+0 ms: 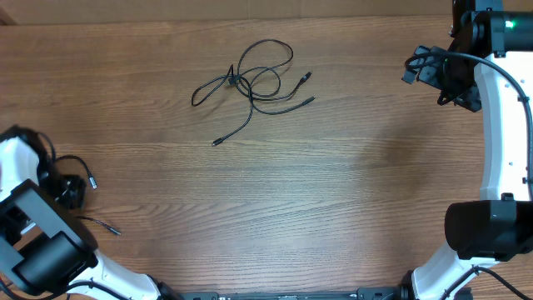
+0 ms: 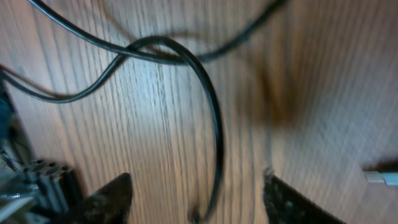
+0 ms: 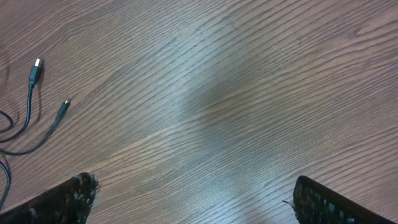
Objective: Untangle cables
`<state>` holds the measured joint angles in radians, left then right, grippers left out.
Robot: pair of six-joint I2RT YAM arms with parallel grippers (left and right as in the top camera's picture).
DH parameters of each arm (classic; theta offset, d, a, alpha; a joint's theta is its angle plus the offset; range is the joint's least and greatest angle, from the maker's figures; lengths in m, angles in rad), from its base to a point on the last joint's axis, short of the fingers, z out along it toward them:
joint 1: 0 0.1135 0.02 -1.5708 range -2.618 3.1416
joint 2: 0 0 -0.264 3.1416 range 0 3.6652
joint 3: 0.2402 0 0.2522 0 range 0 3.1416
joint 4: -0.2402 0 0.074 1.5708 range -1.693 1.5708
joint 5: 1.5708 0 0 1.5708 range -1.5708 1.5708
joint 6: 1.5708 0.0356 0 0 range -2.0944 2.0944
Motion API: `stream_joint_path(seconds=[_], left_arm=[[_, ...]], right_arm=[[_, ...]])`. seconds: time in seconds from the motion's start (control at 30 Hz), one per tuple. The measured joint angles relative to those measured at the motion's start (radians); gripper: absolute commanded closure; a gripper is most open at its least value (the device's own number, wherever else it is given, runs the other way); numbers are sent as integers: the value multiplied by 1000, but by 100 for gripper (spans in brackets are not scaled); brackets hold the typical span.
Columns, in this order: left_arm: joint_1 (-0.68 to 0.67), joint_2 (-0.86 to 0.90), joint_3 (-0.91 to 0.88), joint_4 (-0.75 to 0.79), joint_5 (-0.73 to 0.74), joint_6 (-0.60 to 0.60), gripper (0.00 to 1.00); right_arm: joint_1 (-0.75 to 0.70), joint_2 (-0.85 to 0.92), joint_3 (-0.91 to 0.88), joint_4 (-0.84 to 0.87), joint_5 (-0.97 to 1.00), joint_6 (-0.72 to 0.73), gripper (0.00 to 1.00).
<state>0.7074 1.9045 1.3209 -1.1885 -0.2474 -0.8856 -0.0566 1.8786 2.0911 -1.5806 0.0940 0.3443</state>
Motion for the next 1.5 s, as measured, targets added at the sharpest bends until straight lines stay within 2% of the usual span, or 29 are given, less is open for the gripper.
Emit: stream_joint_path(seconds=[0.1, 0.13, 0.17, 0.23, 0.27, 0.43, 0.6, 0.7, 0.83, 0.87, 0.9, 1.0, 1.17, 1.3, 1.4, 1.5], left_arm=[[37, 0, -45, 77, 23, 34, 48], [43, 0, -60, 101, 29, 42, 54], [46, 0, -76, 138, 39, 47, 69], [47, 0, -107, 222, 65, 63, 92], [47, 0, -119, 266, 86, 72, 96], [46, 0, -140, 490, 254, 151, 95], [45, 0, -145, 775, 509, 201, 96], [42, 2, -146, 966, 641, 194, 96], [21, 2, -146, 1225, 764, 121, 96], [15, 2, -146, 1267, 780, 105, 93], [5, 2, -146, 1326, 801, 88, 81], [-23, 2, -143, 1463, 844, 49, 0], [-50, 2, -142, 1502, 911, -11, 0], [-54, 3, -102, 1476, 1026, -35, 0], [-66, 3, -11, 1386, 1117, -39, 0], [-100, 3, 106, 1209, 1174, -20, 0]], right_arm=[[0, 0, 0, 0, 0, 0, 0], [0, 0, 0, 0, 0, 0, 0], [0, 0, 0, 0, 0, 0, 0], [0, 0, 0, 0, 0, 0, 0], [0, 0, 0, 0, 0, 0, 0], [0, 0, 0, 0, 0, 0, 0], [0, 0, 0, -1, 0, 0, 0], [0, 0, 0, 0, 0, 0, 0], [0, 0, 0, 0, 0, 0, 0], [0, 0, 0, 0, 0, 0, 0], [0, 0, 0, 0, 0, -1, 0], [0, 0, 0, 0, 0, 0, 0], [0, 0, 0, 0, 0, 0, 0], [0, 0, 0, 0, 0, 0, 0], [0, 0, 0, 0, 0, 0, 0], [0, 0, 0, 0, 0, 0, 0]])
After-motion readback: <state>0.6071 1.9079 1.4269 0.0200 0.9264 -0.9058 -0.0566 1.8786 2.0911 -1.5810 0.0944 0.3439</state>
